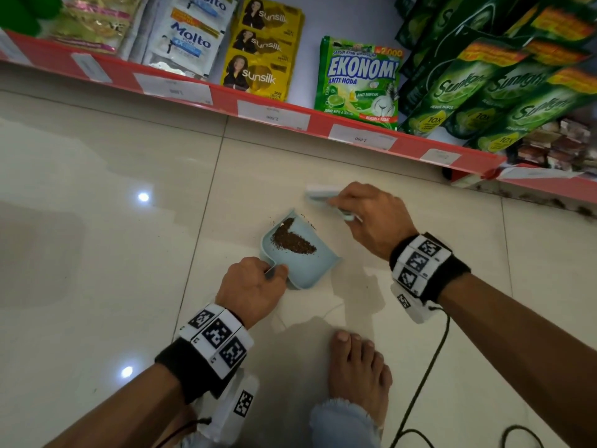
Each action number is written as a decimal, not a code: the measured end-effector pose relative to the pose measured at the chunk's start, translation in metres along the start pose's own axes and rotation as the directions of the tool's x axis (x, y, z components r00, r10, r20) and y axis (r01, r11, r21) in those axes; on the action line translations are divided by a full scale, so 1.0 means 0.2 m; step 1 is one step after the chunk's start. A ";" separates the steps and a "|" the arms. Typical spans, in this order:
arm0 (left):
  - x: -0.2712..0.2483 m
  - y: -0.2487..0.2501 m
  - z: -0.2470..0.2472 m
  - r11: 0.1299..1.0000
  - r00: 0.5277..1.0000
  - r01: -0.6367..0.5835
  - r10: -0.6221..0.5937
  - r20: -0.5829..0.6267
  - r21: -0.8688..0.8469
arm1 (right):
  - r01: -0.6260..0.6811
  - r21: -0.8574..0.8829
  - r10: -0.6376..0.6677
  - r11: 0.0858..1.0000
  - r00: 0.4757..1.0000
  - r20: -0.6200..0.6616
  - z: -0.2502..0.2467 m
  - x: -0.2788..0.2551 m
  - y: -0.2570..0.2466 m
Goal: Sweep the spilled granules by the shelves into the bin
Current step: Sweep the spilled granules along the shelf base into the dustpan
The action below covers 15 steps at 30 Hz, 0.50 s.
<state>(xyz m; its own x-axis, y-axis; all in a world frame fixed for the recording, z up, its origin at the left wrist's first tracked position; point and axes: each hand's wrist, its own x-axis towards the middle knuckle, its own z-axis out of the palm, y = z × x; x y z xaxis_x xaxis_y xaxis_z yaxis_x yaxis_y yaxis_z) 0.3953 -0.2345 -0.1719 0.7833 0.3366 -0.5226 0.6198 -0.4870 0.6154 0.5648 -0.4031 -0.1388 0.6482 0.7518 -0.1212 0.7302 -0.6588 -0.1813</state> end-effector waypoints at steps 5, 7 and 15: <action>0.00 -0.01 0.00 1.000 1.000 0.026 -0.026 0.002 -0.009 | 0.094 0.274 -0.090 0.957 0.996 -0.026 -0.02 -0.14 -0.03; 0.00 -0.01 0.00 1.000 1.000 0.024 -0.024 0.012 -0.004 | 0.079 0.286 -0.051 0.955 0.993 -0.106 -0.05 -0.15 -0.03; 0.00 0.00 -0.01 1.000 1.000 0.016 -0.016 0.023 0.001 | -0.040 0.032 0.039 0.999 0.999 0.016 -0.05 -0.07 -0.04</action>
<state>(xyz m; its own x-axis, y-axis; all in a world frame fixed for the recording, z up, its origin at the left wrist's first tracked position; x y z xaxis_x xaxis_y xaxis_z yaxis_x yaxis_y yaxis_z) 0.3960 -0.2328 -0.1700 0.7722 0.3258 -0.5455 0.6320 -0.4822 0.6067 0.5523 -0.4086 -0.1257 0.6727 0.7258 -0.1438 0.6968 -0.6868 -0.2070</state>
